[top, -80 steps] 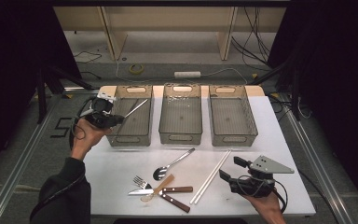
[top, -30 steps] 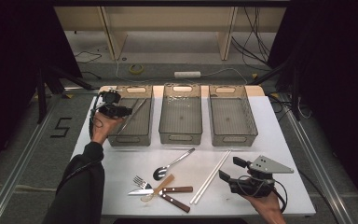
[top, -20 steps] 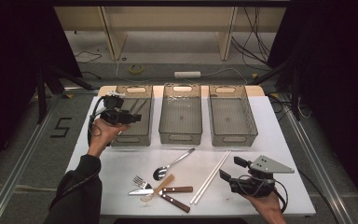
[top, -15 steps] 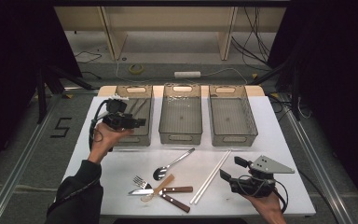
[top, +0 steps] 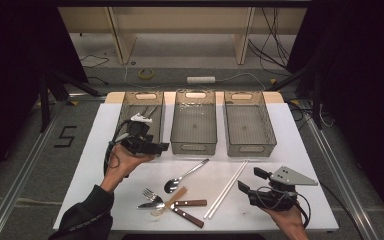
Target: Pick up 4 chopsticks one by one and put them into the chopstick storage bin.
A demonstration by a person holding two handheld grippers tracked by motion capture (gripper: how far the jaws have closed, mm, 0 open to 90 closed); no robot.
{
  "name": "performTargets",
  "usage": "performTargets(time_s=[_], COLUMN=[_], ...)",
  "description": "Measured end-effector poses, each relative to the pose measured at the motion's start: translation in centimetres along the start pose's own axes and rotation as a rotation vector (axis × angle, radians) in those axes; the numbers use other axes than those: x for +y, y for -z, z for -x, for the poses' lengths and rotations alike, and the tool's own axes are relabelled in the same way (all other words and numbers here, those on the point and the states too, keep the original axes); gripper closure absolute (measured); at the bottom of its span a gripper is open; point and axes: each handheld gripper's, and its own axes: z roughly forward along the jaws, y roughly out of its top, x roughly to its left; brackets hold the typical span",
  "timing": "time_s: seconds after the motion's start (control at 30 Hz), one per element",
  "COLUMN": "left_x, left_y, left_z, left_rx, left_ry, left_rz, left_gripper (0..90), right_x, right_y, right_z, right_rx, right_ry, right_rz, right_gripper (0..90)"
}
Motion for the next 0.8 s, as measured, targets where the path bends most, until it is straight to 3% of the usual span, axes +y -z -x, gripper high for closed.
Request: performTargets(time_s=[0.33, 0.8], left_x=[-1.2, -3.0], left_y=[0.2, 0.2], left_z=[2.0, 3.7], left_rx=[-0.018, -0.037], left_ry=[-0.047, -0.067], left_rz=[-0.017, -0.004], left_gripper=[26.5, 23.9], right_x=[-0.1, -0.1], right_y=[0.0, 0.1], right_z=[0.3, 0.7], right_rx=[-0.001, 0.006], right_ry=[-0.006, -0.011], right_rz=[-0.004, 0.0], right_gripper=[26.5, 26.5])
